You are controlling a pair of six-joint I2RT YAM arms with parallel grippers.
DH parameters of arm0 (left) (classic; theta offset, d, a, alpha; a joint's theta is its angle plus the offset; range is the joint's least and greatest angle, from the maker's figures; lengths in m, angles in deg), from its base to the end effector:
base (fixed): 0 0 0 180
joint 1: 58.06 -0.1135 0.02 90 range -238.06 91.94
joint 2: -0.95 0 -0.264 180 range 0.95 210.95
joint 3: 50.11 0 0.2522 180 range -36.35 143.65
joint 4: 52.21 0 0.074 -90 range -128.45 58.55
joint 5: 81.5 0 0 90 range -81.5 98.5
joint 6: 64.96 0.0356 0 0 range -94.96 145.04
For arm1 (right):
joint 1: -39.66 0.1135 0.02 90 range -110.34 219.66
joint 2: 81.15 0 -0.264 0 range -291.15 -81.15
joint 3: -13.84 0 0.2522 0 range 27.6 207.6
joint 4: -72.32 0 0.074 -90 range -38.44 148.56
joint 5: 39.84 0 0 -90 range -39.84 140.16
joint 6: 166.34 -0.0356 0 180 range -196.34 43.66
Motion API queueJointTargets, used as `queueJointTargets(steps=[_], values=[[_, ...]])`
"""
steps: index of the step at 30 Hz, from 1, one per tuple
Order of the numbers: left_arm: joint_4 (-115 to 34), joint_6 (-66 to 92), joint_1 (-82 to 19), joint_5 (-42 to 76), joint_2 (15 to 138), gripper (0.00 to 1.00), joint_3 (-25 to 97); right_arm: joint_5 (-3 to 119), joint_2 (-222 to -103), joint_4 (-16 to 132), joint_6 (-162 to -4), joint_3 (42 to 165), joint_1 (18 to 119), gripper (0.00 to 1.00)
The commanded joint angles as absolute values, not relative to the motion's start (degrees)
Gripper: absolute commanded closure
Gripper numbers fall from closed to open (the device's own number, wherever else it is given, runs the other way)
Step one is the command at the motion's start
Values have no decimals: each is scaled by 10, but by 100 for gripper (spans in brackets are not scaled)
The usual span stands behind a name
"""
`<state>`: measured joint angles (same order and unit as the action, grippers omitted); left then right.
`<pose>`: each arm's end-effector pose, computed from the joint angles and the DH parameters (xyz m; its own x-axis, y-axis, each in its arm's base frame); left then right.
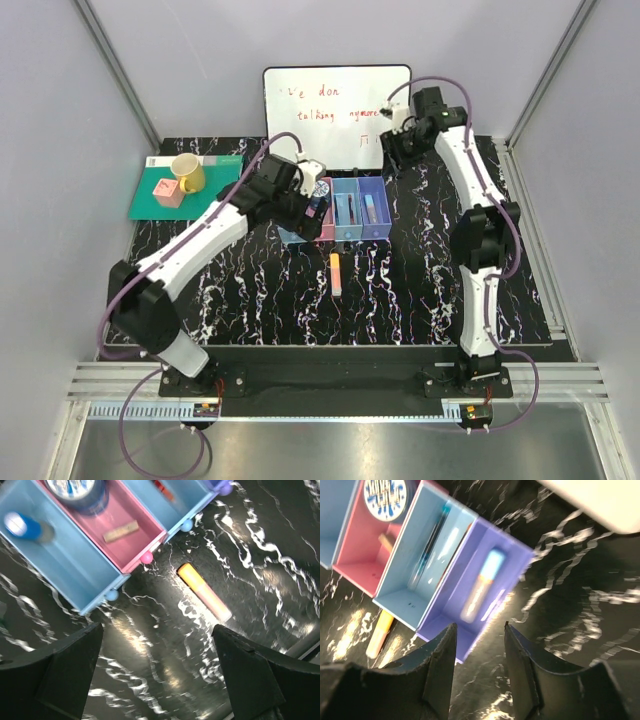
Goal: Sort the stationery into containers
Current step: Pick up the pen from the center of the board.
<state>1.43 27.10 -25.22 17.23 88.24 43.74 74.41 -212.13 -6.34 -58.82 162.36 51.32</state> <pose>0.2764 -0.1848 0.3261 -0.5925 0.4247 -0.6845 0.6446 0.7596 -0.0866 0.4721 0.1123 0.2956 -0.7038 -0.4255 -0.5688 -0.6191 0.7600 0.1976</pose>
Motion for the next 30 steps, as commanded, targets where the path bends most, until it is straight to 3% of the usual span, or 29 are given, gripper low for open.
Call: queueJointTargets(steps=[1,15,30], values=[[-36,116,-239,121,937,2,442,708,-2053,-41,-593,1660,495,50],[-35,-32,-112,13,1037,2,427,677,-2017,-30,-582,1659,476,49],[-19,-76,-109,11,1163,9,488,676,-2003,-25,-580,1682,466,48]])
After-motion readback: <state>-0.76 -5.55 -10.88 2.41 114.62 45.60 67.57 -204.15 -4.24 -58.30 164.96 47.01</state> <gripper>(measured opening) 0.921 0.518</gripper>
